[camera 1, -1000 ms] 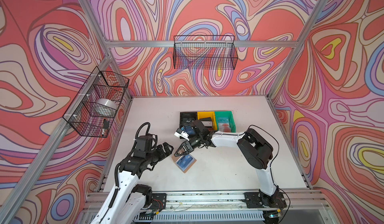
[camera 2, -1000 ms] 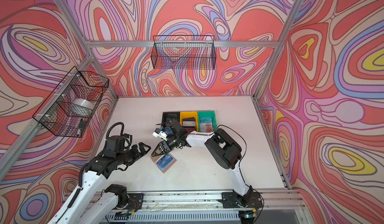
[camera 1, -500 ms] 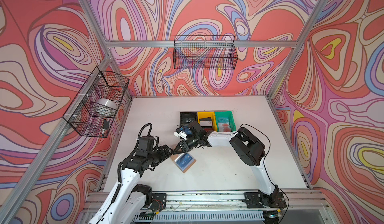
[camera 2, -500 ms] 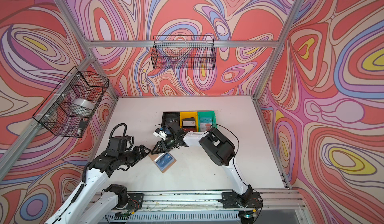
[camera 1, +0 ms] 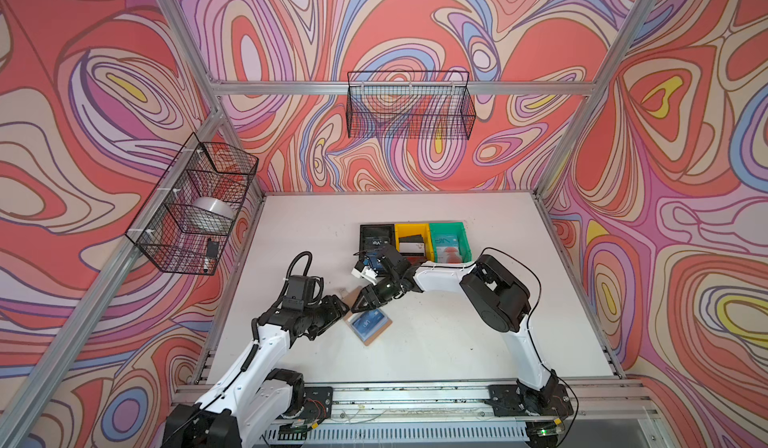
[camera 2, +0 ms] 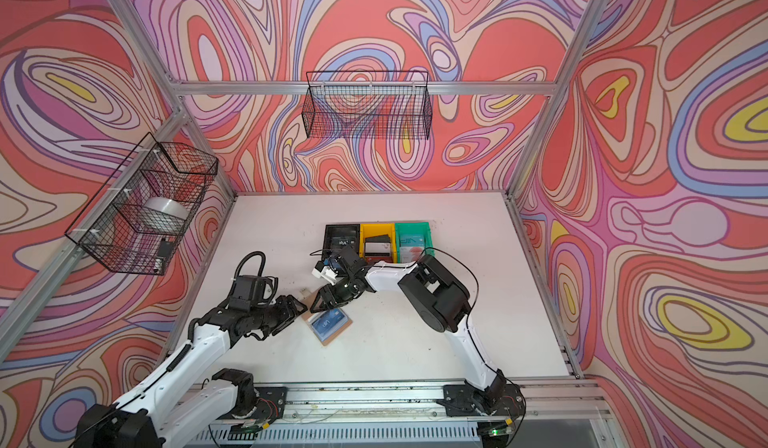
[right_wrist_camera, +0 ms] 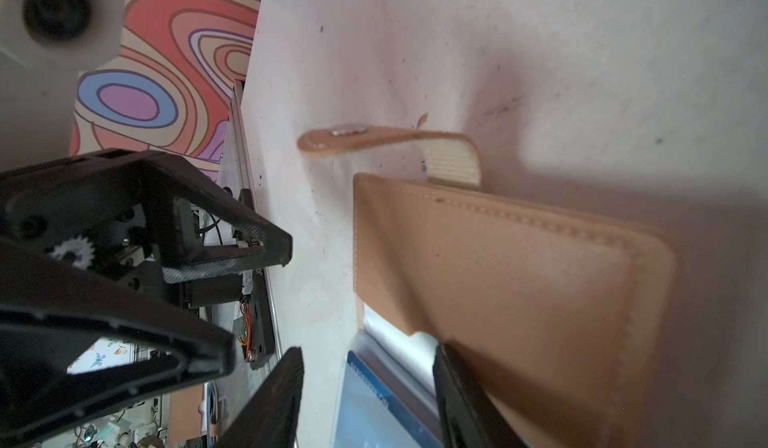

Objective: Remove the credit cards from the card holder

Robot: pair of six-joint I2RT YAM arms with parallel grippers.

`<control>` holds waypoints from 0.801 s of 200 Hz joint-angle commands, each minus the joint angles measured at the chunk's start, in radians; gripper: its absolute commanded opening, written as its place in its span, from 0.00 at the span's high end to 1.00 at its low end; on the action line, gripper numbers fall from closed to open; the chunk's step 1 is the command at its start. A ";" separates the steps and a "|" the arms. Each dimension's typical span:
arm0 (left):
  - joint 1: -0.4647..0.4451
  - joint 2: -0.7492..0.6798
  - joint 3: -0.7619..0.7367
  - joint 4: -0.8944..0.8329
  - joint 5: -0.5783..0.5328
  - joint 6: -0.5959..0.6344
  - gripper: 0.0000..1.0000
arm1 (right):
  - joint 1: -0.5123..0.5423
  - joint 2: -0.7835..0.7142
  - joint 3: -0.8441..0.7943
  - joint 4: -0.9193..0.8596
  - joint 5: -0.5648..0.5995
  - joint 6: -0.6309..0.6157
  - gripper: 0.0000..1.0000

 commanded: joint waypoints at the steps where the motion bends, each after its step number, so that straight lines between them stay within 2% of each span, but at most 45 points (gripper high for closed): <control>1: 0.009 0.060 0.009 0.108 0.039 -0.006 0.44 | 0.001 0.004 0.015 -0.053 0.044 -0.038 0.47; 17: 0.008 0.115 0.035 0.129 0.047 -0.001 0.56 | 0.000 0.001 0.013 -0.068 0.054 -0.051 0.47; 28: 0.009 0.145 0.048 0.140 0.048 -0.001 0.62 | 0.001 -0.002 0.011 -0.073 0.055 -0.060 0.48; 99: 0.010 0.320 0.143 0.232 0.065 0.006 0.66 | 0.000 -0.006 -0.001 -0.115 0.066 -0.112 0.48; 160: 0.012 0.472 0.160 0.293 0.061 0.003 0.68 | 0.001 -0.035 -0.023 -0.123 0.077 -0.151 0.50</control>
